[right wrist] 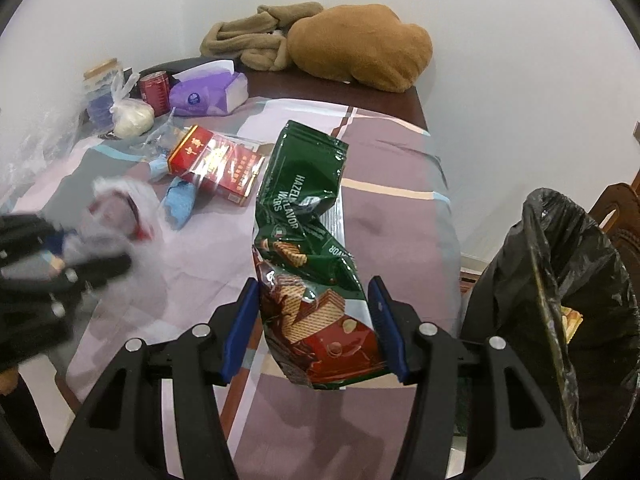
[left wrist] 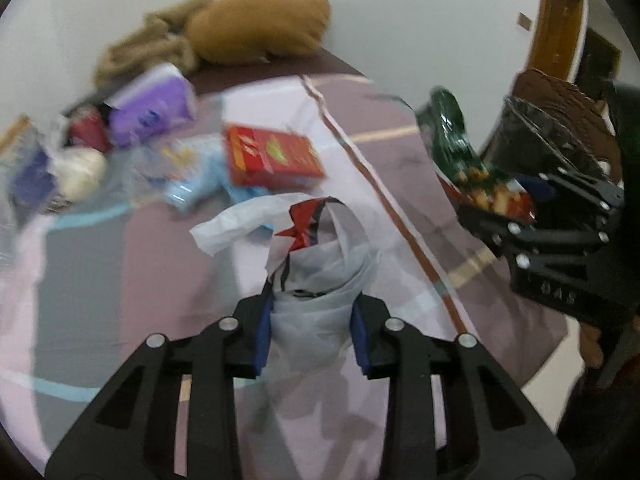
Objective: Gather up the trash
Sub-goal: 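Carry the wafer bag and white plastic bag to the bin and release both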
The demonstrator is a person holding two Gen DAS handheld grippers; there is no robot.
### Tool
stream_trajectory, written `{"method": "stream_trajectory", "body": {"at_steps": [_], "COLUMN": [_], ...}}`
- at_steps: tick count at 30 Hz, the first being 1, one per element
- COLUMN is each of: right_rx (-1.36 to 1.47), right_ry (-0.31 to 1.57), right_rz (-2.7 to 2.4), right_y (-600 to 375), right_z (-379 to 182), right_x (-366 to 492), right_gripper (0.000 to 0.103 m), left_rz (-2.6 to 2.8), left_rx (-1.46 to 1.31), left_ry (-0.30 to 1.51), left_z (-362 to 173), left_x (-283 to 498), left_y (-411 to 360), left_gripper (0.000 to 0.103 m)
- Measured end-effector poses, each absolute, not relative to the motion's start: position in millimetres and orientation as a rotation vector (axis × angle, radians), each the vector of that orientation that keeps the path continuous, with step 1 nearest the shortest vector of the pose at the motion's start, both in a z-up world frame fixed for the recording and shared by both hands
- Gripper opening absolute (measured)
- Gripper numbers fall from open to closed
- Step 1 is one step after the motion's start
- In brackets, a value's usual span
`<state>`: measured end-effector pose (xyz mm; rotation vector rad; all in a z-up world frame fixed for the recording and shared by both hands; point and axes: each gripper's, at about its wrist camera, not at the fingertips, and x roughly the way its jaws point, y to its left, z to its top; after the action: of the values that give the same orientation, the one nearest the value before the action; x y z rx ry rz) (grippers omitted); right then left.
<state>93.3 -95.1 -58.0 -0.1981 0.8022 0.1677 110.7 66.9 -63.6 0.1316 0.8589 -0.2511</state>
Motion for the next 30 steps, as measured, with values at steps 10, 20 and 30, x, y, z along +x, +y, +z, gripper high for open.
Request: {"method": "stream_trajectory", "body": {"at_steps": [10, 20, 30], "right_rx": [-0.232, -0.175, -0.053], "right_ry": [0.673, 0.552, 0.581], "right_rz": [0.073, -0.124, -0.286], "right_y": [-105.7, -173.0, -255.3], "right_z": [-23.2, 19.9, 12.2], "right_x": [63.2, 38.3, 31.8], "right_gripper": [0.055, 0.055, 0.056], "left_rz": [0.005, -0.05, -0.209], "left_rx": [0.187, 0.148, 0.137], "left_ry": [0.739, 0.667, 0.65], "left_z": [-38.7, -20.8, -0.2], "left_x": [101.9, 95.0, 103.7], "left_y": [73.4, 52.1, 0.3], "left_gripper": [0.034, 0.034, 0.034]}}
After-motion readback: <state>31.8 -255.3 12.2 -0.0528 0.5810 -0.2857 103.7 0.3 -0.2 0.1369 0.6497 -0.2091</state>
